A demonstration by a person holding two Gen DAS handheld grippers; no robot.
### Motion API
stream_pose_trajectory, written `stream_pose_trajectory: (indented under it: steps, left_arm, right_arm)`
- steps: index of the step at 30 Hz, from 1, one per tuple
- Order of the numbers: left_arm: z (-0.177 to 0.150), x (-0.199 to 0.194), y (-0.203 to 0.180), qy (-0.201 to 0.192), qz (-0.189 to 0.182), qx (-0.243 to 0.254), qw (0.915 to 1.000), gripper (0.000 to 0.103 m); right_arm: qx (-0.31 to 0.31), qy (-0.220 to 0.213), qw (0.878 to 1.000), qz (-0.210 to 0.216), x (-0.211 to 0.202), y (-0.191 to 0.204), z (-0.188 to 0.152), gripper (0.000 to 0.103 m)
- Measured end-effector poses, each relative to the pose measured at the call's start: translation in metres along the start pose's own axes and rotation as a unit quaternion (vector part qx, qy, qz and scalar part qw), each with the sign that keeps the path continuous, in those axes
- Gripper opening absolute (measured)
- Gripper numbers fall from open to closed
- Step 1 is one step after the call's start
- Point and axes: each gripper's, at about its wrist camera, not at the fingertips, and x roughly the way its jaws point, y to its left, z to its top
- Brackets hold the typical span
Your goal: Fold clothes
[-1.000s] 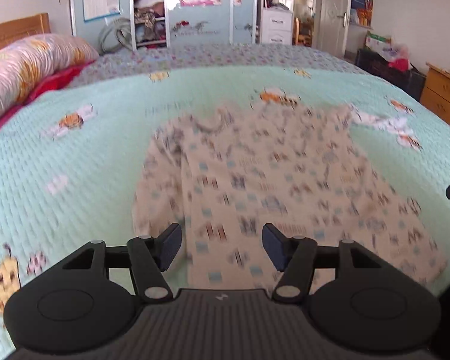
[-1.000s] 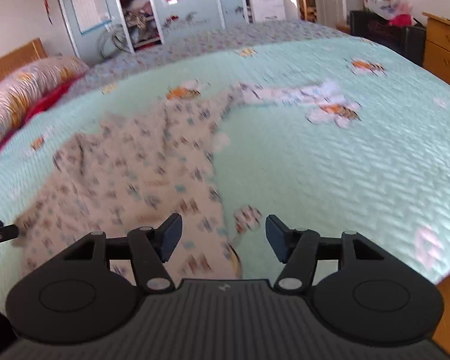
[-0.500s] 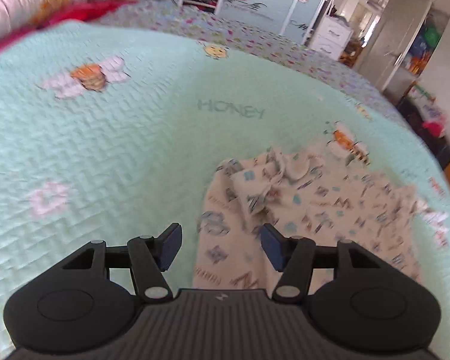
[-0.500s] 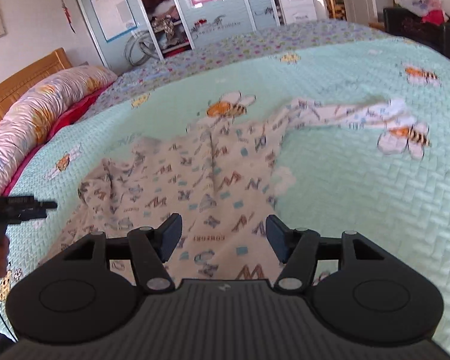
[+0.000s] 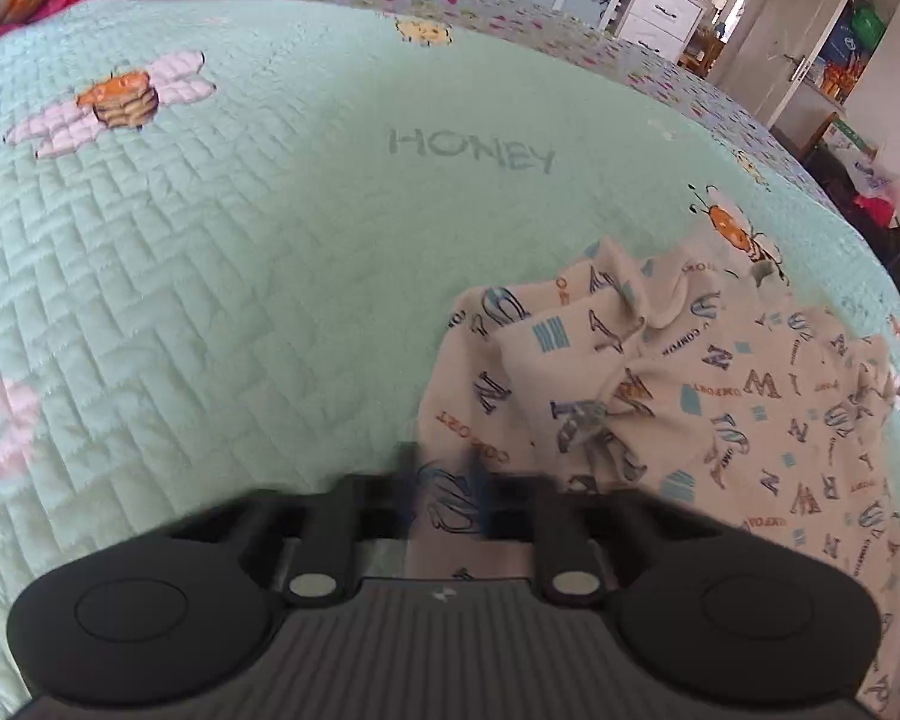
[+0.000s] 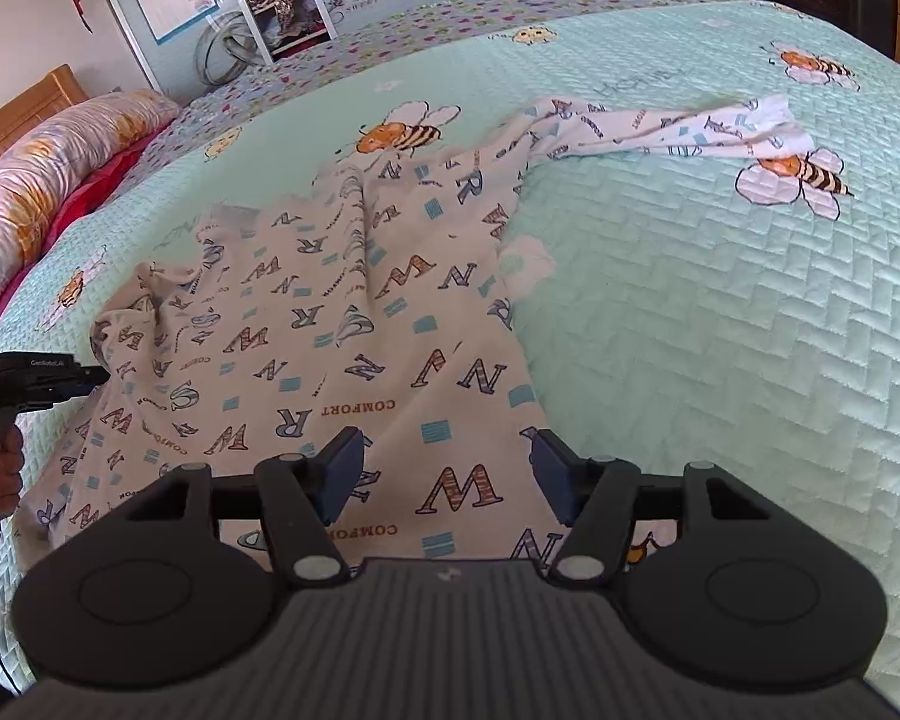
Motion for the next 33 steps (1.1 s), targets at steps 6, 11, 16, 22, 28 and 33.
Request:
stream_pose_trajectory:
  steps: [6,11,16,22,28,33]
  left_arm:
    - [0.006,-0.004,-0.016,-0.007,0.0,0.045,0.999,0.0]
    - [0.029,-0.027,0.001,-0.053,0.053,0.048,0.996,0.0]
    - [0.106,-0.056,0.026,-0.106,0.139,0.081,0.9812,0.001]
    - [0.137,-0.045,0.034,-0.067,0.213,0.112,0.9683,0.004]
    - [0.091,-0.059,-0.005,-0.091,0.102,0.152,0.9789,0.005]
    - [0.084,-0.018,-0.074,-0.044,0.036,0.289,0.9558,0.03]
  right_arm:
    - [0.005,-0.002,1.0,-0.008,-0.002,-0.001,0.001,0.063]
    - [0.003,-0.003,1.0,-0.02,-0.005,-0.005,0.002,0.063]
    - [0.009,-0.004,1.0,-0.024,-0.004,-0.009,0.003,0.063]
    - [0.012,-0.009,1.0,-0.024,-0.003,-0.011,0.007,0.063]
    - [0.018,-0.014,0.999,-0.028,-0.002,-0.017,0.012,0.063]
    - [0.026,-0.015,0.999,-0.026,-0.002,-0.016,0.013,0.063]
